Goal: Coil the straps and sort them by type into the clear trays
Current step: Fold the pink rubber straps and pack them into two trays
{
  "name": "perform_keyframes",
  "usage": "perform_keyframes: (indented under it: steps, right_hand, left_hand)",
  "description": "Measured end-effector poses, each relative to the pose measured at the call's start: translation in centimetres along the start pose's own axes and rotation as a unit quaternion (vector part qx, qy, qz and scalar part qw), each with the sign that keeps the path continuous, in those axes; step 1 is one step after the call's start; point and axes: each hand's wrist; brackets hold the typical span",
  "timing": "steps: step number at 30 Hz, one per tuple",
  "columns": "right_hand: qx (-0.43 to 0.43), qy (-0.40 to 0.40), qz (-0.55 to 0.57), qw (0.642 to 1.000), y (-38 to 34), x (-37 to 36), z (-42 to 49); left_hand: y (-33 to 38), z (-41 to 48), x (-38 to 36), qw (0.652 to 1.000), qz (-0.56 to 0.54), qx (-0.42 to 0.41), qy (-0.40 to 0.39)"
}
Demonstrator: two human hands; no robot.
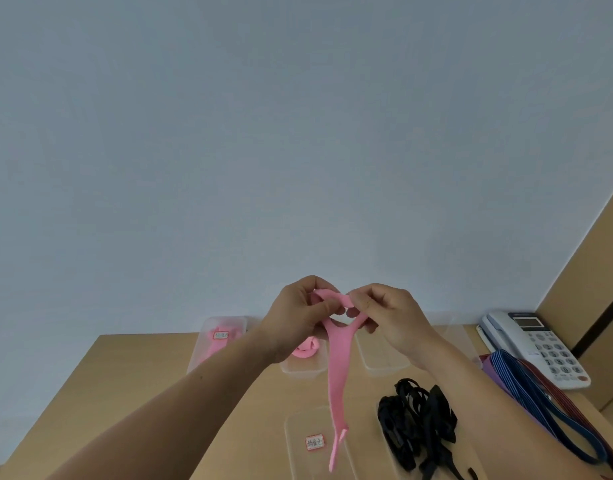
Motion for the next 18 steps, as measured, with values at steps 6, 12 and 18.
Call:
perform_keyframes:
  steps: [6, 12, 18]
  right_hand:
    - [0.048, 0.004, -0.093, 0.995, 0.3, -0.5, 0.4]
    - [0.107, 0.055, -0.175, 0.977, 1.2, -1.6, 0.1]
    - [0.184, 0.07, -0.237, 0.951, 1.4, -1.7, -0.2]
  left_hand:
    - [-0.2, 0.1, -0.1, 0.999, 0.039, -0.004, 0.019]
    - [0.5, -0.1, 0.5, 0.991, -0.046, 0.109, -0.064]
    - [0.5, 0.1, 0.7, 0.983, -0.085, 0.151, -0.067]
Point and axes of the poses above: each hand's wrist, its own z-axis towards the middle knuckle, its own x-axis out of the back of the hand, y = z × x, and after that the axes turned 9 degrees about x, right-handed
